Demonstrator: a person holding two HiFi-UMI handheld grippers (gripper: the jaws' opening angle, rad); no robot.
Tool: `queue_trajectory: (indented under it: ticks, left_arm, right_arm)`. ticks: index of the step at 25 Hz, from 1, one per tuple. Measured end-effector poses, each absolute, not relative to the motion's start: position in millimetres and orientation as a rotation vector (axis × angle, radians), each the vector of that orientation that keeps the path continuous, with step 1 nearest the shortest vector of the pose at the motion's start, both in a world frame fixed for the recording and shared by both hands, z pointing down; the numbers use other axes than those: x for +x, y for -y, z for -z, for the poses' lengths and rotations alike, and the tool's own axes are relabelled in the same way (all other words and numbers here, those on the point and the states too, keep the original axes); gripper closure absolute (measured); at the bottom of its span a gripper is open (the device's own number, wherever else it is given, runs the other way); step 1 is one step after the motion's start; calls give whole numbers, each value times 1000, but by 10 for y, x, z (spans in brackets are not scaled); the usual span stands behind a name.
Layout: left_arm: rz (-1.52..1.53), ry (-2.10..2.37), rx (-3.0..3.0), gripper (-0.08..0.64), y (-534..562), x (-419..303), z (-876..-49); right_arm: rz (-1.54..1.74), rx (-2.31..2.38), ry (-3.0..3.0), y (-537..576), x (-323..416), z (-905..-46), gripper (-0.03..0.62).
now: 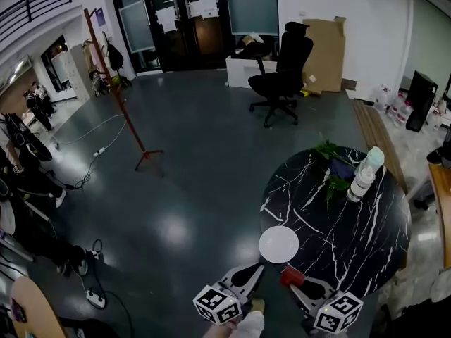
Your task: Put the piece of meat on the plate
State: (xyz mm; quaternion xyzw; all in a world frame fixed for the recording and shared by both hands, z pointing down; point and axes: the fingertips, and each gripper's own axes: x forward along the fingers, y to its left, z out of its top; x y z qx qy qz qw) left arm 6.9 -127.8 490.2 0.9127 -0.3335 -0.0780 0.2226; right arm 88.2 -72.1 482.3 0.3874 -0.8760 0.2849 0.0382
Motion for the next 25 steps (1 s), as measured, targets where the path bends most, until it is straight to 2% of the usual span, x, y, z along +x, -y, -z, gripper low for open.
queue_trajectory:
  ticks: [10,25]
  left_arm:
    - [113,923,2453,552,2036,86,-5609]
    - [5,897,2409,552,2437,207,-6269]
  right_arm:
    - [-1027,1196,2504,1658,862,-5701,508]
    - [-1385,1083,2230,2230,718,-6552,508]
